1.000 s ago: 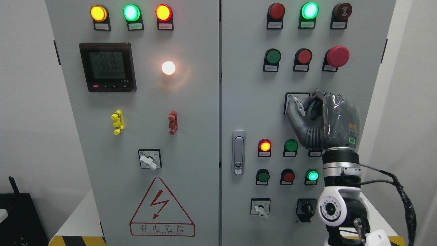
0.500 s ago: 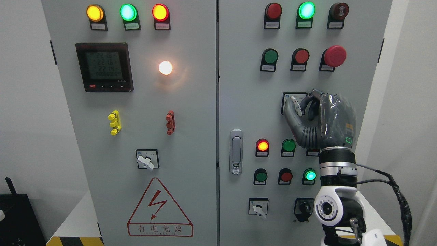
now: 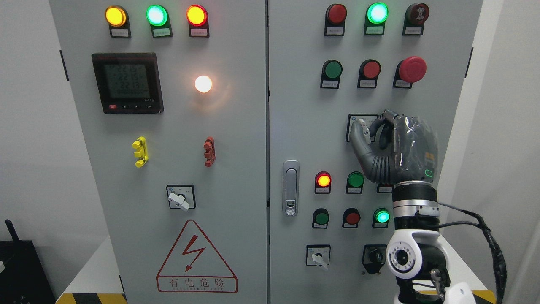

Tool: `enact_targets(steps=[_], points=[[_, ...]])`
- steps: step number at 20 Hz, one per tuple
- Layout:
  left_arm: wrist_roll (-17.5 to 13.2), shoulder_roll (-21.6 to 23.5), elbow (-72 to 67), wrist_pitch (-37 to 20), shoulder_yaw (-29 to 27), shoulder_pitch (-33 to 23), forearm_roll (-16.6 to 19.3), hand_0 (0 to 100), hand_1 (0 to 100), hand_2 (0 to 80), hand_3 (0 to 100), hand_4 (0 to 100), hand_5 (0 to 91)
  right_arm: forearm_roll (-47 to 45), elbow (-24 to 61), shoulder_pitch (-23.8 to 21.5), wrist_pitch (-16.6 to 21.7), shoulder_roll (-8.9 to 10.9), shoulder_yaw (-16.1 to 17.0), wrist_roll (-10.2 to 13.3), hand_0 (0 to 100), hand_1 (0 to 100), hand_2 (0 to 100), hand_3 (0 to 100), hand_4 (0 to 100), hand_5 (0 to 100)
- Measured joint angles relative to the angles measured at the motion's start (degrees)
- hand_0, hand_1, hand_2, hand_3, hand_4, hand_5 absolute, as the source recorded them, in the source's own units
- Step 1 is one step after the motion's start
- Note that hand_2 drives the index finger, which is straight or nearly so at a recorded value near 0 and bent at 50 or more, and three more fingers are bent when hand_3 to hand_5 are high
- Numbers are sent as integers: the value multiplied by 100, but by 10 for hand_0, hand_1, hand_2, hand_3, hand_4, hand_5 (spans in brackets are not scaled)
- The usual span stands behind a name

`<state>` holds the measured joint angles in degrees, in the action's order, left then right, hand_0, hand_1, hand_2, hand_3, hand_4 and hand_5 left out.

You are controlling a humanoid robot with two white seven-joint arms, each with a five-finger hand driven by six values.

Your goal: Rotate and turn off gray switch

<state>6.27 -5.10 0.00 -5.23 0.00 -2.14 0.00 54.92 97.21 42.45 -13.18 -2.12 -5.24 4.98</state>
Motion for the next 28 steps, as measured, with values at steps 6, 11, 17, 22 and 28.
enact_targets(steps=[6, 11, 17, 22, 28], points=[[0, 0, 0, 0, 0, 0, 0, 120, 389, 0, 0, 0, 0, 0, -3, 0, 0, -15, -4, -6, 516, 362, 888, 1000, 895, 1000], [-1, 0, 0, 0, 0, 2, 0, 120, 389, 0, 0, 0, 0, 0, -3, -2, -8, -29, -4, -26, 522, 355, 887, 1000, 895, 1000], [-1, 0, 0, 0, 0, 2, 0, 120, 389, 0, 0, 0, 0, -7, 4, -30, -11, -40, 5, -1, 531, 355, 882, 1000, 896, 1000], [-2, 0, 0, 0, 0, 1, 0, 120, 389, 0, 0, 0, 0, -17, 15, -54, 28, -41, 29, 16, 525, 361, 870, 1000, 894, 1000], [-29, 0, 0, 0, 0, 1, 0, 120, 389, 0, 0, 0, 0, -20, 50, -65, 56, 16, 66, 49, 518, 368, 867, 1000, 889, 999]])
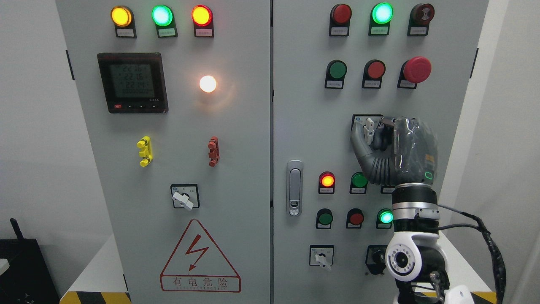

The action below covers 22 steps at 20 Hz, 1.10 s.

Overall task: Rotate and turn off gray switch
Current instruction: 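Open the right hand fingers off the switch knob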

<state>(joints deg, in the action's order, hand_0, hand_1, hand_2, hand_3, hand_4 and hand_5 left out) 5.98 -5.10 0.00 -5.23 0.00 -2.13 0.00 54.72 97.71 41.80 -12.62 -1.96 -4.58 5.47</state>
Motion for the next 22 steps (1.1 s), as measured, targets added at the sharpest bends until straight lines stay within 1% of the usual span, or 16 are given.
enact_targets(steps=[6, 10, 12, 13, 14, 15, 17, 20, 21, 22], points=[[16, 0, 0, 0, 0, 1, 0, 120, 389, 0, 0, 0, 0, -6, 98, -59, 40, 83, 44, 28, 518, 381, 857, 1000, 883, 999], [22, 0, 0, 0, 0, 1, 0, 120, 389, 0, 0, 0, 0, -14, 278, -242, 355, 118, 148, 123, 518, 372, 825, 978, 868, 995], [25, 0, 0, 0, 0, 1, 0, 120, 389, 0, 0, 0, 0, -17, 388, -352, 492, 130, 199, 172, 514, 370, 785, 972, 882, 996], [30, 0, 0, 0, 0, 1, 0, 120, 389, 0, 0, 0, 0, -19, 451, -415, 552, 137, 222, 219, 513, 369, 733, 974, 882, 983], [30, 0, 0, 0, 0, 1, 0, 120, 389, 0, 0, 0, 0, -21, 506, -472, 654, 141, 241, 249, 511, 365, 676, 951, 850, 909], [30, 0, 0, 0, 0, 1, 0, 120, 389, 0, 0, 0, 0, -23, 558, -530, 764, 146, 259, 291, 509, 364, 657, 935, 829, 873], [31, 0, 0, 0, 0, 1, 0, 120, 389, 0, 0, 0, 0, -26, 675, -662, 991, 154, 292, 339, 493, 358, 562, 818, 611, 555], [31, 0, 0, 0, 0, 0, 0, 120, 389, 0, 0, 0, 0, -29, 838, -873, 1292, 164, 333, 376, 464, 354, 511, 651, 444, 339], [31, 0, 0, 0, 0, -1, 0, 120, 389, 0, 0, 0, 0, -29, 890, -946, 1397, 166, 343, 376, 458, 354, 502, 622, 426, 316], [31, 0, 0, 0, 0, 0, 0, 120, 389, 0, 0, 0, 0, -30, 947, -1025, 1485, 170, 354, 376, 451, 355, 474, 576, 386, 277]])
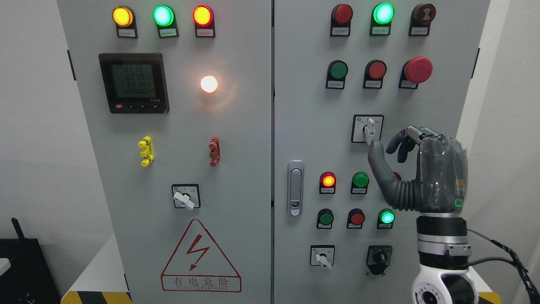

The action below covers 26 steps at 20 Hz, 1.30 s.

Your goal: Rotate and turn off gray switch

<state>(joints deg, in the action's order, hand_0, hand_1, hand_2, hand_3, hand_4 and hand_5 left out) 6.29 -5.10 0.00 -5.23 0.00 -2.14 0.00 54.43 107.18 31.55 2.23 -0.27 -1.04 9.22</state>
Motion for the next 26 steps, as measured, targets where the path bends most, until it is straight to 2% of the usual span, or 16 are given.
enact_targets(steps=[2, 4, 5, 6, 8, 9, 11, 18, 26], points=[[0, 0, 0, 0, 0, 0, 0, 120, 389, 0, 0, 0, 0, -1, 94, -113, 216, 5, 16, 3, 448, 350, 396, 467, 292, 211], [0, 0, 0, 0, 0, 0, 0, 120, 389, 0, 0, 0, 0, -4, 172, -201, 444, 7, 41, 20, 445, 326, 249, 301, 129, 56], [0, 0, 0, 0, 0, 0, 0, 120, 389, 0, 0, 0, 0, -5, 206, -233, 524, 9, 67, -16, 444, 311, 204, 253, 88, 8], [0, 0, 0, 0, 0, 0, 0, 120, 389, 0, 0, 0, 0, -6, 236, -259, 610, 11, 88, -66, 434, 274, 111, 172, 22, 0], [1, 0, 0, 0, 0, 0, 0, 120, 389, 0, 0, 0, 0, -7, 296, -304, 704, 14, 134, -212, 385, 259, 37, 112, 0, 0], [3, 0, 0, 0, 0, 0, 0, 120, 389, 0, 0, 0, 0, -8, 321, -320, 740, 15, 157, -287, 310, 266, 0, 4, 0, 0], [5, 0, 0, 0, 0, 0, 0, 120, 389, 0, 0, 0, 0, -9, 364, -345, 777, 16, 204, -384, 259, 281, 0, 0, 0, 0], [19, 0, 0, 0, 0, 1, 0, 120, 389, 0, 0, 0, 0, -10, 500, -469, 868, 21, 396, -441, 220, 291, 0, 0, 0, 0], [7, 0, 0, 0, 0, 1, 0, 120, 389, 0, 0, 0, 0, -16, 683, -676, 975, -28, 577, -241, 211, 293, 0, 0, 0, 0]])
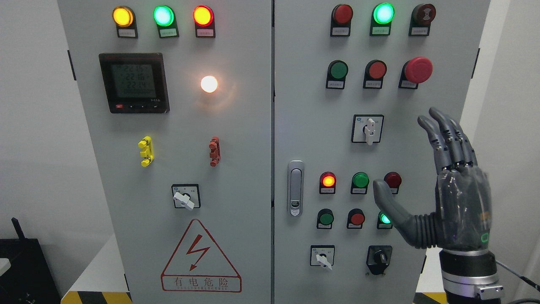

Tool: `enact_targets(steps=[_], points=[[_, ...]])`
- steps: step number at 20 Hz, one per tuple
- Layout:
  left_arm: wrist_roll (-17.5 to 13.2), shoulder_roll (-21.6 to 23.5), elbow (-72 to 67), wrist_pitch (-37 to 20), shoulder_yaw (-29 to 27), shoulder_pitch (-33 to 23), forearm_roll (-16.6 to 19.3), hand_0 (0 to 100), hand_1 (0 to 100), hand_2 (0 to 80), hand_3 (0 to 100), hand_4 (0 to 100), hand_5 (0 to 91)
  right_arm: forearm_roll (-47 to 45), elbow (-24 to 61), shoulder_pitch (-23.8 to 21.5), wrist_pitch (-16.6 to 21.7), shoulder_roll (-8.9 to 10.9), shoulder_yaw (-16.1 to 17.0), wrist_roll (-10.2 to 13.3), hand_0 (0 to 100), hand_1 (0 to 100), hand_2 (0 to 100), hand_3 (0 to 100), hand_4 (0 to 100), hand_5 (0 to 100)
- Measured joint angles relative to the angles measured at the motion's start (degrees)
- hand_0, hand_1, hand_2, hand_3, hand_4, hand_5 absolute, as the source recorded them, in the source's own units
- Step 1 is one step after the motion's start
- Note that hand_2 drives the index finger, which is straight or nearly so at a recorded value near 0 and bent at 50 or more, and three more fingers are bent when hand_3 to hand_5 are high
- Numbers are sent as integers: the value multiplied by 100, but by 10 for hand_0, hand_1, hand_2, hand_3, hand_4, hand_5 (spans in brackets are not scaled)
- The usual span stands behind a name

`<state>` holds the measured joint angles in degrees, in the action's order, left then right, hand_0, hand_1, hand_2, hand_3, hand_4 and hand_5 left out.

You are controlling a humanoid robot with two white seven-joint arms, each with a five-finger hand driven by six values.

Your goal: Rotate and turn off gray switch

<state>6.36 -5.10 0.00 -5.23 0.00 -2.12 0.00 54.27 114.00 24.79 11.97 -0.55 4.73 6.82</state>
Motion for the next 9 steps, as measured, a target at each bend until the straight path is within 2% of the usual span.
enact_targets(steps=[9], points=[[-7, 0, 0, 0, 0, 0, 0, 120, 389, 0, 0, 0, 0, -10, 144, -147, 77, -92, 148, 26, 198, 320, 0, 0, 0, 0]])
